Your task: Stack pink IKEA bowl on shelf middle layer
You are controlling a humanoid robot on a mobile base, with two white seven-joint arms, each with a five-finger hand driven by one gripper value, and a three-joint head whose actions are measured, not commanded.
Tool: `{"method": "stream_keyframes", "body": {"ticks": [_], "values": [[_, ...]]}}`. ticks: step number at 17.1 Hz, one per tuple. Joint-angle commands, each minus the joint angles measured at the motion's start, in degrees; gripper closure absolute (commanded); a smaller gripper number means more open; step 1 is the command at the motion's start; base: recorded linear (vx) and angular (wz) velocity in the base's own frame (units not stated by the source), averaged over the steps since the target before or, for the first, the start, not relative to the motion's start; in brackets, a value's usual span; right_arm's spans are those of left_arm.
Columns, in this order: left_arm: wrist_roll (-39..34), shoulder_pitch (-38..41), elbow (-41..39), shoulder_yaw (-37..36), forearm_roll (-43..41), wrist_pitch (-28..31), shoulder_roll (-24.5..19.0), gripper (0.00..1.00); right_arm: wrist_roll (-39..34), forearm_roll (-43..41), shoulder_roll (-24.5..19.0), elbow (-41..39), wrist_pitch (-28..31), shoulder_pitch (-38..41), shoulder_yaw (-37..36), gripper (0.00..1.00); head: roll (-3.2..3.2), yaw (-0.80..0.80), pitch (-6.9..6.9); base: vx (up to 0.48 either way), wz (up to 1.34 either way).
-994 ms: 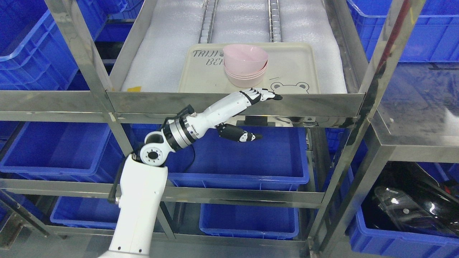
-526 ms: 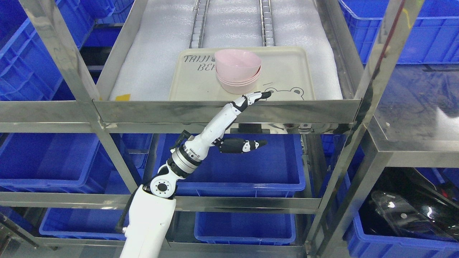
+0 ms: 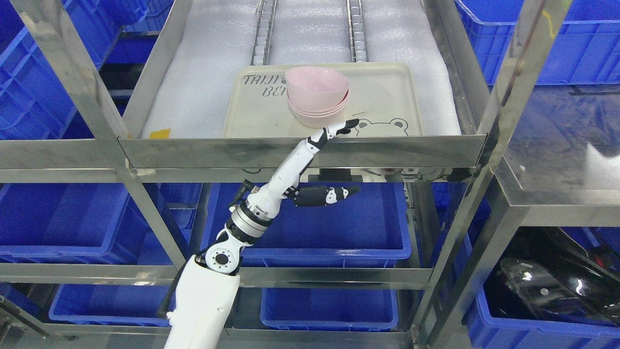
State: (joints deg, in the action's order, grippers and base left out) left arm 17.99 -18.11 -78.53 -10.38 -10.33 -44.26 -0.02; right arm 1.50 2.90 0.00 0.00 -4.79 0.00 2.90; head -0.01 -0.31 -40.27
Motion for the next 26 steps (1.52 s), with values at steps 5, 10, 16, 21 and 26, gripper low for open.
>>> {"method": "stream_keyframes", "body": {"ticks": [5,10,16,21,26], "values": [[-2.43,-7.39,-4.52,1.87,0.40,-0.74,-0.98,0.10,0.00,0.00,1.00,-1.00,0.04,1.23,0.00,0.00,0.00,0.00,0.00,-0.019,0.01],[0.45,1.04,-9.01,-14.38,0.22,-0.74,-0.98,0.10,0.00,0.00,1.00,-1.00,0.04,1.23,0.00,0.00,0.00,0.00,0.00,0.000,0.00],[6.53,9.66,-8.74,-16.52,0.31,-0.74,-3.67,0.11,0.00,0.00,1.00,-1.00,0.04,1.23,0.00,0.00,0.00,0.00,0.00,0.000,0.00],[6.53,23.17,-2.08,-13.19,7.41,-0.74,-5.95,0.08,0.00,0.00,1.00,-1.00,0.04,1.23,0.00,0.00,0.00,0.00,0.00,0.000,0.00],[6.44,30.59,13.02,-0.11,14.36,-0.74,-2.55,0.02,0.00,0.00,1.00,-1.00,0.04,1.23,0.00,0.00,0.00,0.00,0.00,0.000,0.00]]}}
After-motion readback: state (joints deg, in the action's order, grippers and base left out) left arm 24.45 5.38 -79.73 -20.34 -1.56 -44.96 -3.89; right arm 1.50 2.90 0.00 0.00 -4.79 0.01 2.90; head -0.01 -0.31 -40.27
